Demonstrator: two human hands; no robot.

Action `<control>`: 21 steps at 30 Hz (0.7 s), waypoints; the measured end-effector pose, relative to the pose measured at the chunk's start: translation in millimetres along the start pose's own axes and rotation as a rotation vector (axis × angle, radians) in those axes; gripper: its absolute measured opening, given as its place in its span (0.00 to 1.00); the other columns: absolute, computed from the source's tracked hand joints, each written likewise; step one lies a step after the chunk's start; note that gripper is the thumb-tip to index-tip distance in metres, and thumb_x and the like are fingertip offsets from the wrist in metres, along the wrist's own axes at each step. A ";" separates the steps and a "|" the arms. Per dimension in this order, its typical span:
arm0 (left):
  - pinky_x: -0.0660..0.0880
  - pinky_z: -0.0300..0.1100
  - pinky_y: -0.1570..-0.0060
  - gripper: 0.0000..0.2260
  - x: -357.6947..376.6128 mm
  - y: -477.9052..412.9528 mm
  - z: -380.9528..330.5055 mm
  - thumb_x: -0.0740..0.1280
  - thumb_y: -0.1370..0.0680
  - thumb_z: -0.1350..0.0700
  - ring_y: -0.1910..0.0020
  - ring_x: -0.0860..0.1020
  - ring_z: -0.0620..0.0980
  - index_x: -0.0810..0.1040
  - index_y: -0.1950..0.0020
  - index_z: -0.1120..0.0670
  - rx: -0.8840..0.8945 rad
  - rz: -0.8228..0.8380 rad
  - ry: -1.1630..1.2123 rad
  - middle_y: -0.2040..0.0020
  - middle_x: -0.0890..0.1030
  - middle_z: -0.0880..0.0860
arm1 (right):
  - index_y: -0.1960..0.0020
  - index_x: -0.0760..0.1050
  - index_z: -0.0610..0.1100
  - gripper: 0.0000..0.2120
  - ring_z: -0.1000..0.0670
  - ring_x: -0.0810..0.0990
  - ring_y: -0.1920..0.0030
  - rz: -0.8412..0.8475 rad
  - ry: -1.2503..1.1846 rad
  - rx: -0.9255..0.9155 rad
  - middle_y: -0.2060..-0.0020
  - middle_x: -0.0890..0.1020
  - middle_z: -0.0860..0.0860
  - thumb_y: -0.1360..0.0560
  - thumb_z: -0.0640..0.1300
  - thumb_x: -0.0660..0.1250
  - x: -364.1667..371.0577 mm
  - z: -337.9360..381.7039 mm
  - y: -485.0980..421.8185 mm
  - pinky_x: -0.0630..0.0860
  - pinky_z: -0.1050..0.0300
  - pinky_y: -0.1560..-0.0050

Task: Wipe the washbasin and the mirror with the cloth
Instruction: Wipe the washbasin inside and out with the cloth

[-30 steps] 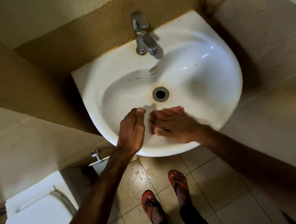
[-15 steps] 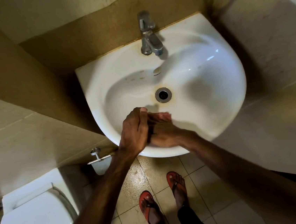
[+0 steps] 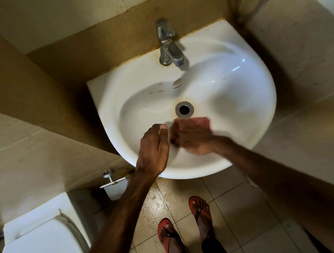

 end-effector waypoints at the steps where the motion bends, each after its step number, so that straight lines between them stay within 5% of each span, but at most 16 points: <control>1: 0.72 0.44 0.51 0.17 0.5 -0.2 1.6 0.52 0.14 0.54 0.56 0.76 0.53 0.77 0.49 0.61 0.020 0.001 -0.006 0.56 0.80 0.56 | 0.21 0.63 0.55 0.26 0.40 0.55 0.17 0.070 -0.086 -0.014 0.19 0.62 0.45 0.19 0.55 0.52 6.5 21.2 -8.2 0.55 0.34 0.21; 4: 0.73 0.50 0.48 0.18 1.4 -1.7 5.2 0.51 0.14 0.52 0.54 0.78 0.55 0.77 0.49 0.59 0.047 0.022 -0.016 0.55 0.80 0.55 | 0.22 0.68 0.43 0.29 0.38 0.54 0.18 0.106 -0.259 -0.088 0.20 0.63 0.42 0.22 0.49 0.58 -1.2 57.4 -13.3 0.51 0.32 0.20; 7: 0.73 0.43 0.48 0.17 1.4 0.3 2.1 0.52 0.14 0.53 0.53 0.78 0.53 0.78 0.47 0.60 0.072 0.014 0.005 0.54 0.81 0.54 | 0.23 0.69 0.51 0.27 0.42 0.57 0.18 0.046 -0.132 -0.207 0.21 0.65 0.46 0.19 0.58 0.50 -1.2 21.9 -7.5 0.53 0.35 0.19; 9: 0.70 0.39 0.50 0.16 1.8 1.8 2.0 0.54 0.15 0.54 0.55 0.77 0.52 0.78 0.47 0.61 0.065 -0.012 0.014 0.56 0.80 0.54 | 0.25 0.70 0.58 0.27 0.47 0.63 0.20 -0.054 0.017 -0.092 0.23 0.69 0.53 0.19 0.62 0.46 -8.5 -28.3 3.3 0.61 0.39 0.22; 11: 0.69 0.38 0.51 0.17 3.2 1.7 3.3 0.54 0.15 0.53 0.58 0.74 0.50 0.78 0.48 0.62 0.057 -0.030 0.030 0.58 0.78 0.52 | 0.26 0.72 0.58 0.32 0.48 0.65 0.22 -0.081 0.049 0.087 0.24 0.70 0.55 0.23 0.63 0.43 -14.4 -71.2 20.0 0.60 0.43 0.24; 13: 0.67 0.37 0.52 0.16 5.7 0.6 4.7 0.54 0.15 0.52 0.60 0.71 0.48 0.77 0.49 0.61 0.051 -0.035 0.030 0.60 0.74 0.48 | 0.25 0.70 0.58 0.25 0.46 0.62 0.21 -0.084 0.049 0.204 0.23 0.66 0.54 0.18 0.59 0.49 -22.5 -85.1 31.7 0.57 0.43 0.26; 15: 0.68 0.39 0.53 0.15 6.2 0.5 3.3 0.54 0.15 0.53 0.60 0.71 0.48 0.77 0.50 0.60 0.066 -0.048 0.028 0.60 0.73 0.47 | 0.29 0.75 0.59 0.18 0.47 0.66 0.22 -0.090 0.007 0.202 0.26 0.72 0.55 0.15 0.55 0.54 -20.9 -59.8 25.2 0.60 0.43 0.23; 18: 0.73 0.46 0.49 0.14 5.4 0.4 3.2 0.54 0.15 0.54 0.56 0.75 0.51 0.77 0.47 0.59 0.092 -0.038 -0.010 0.55 0.76 0.49 | 0.23 0.71 0.53 0.33 0.42 0.63 0.19 -0.052 -0.106 0.022 0.22 0.70 0.46 0.20 0.62 0.43 2.5 8.8 -3.8 0.61 0.39 0.20; 21: 0.74 0.50 0.43 0.15 5.4 1.0 5.2 0.53 0.15 0.53 0.50 0.78 0.55 0.77 0.44 0.59 0.111 0.020 -0.019 0.51 0.80 0.54 | 0.26 0.73 0.43 0.25 0.39 0.59 0.19 -0.003 -0.219 -0.106 0.23 0.70 0.42 0.21 0.48 0.59 -0.9 54.7 -7.8 0.54 0.35 0.19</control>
Point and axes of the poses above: each hand's wrist, its own y-axis away from the middle knuckle, its own x-axis out of the palm, z = x × y, the point moved 3 cm from there along -y, towards the middle knuckle
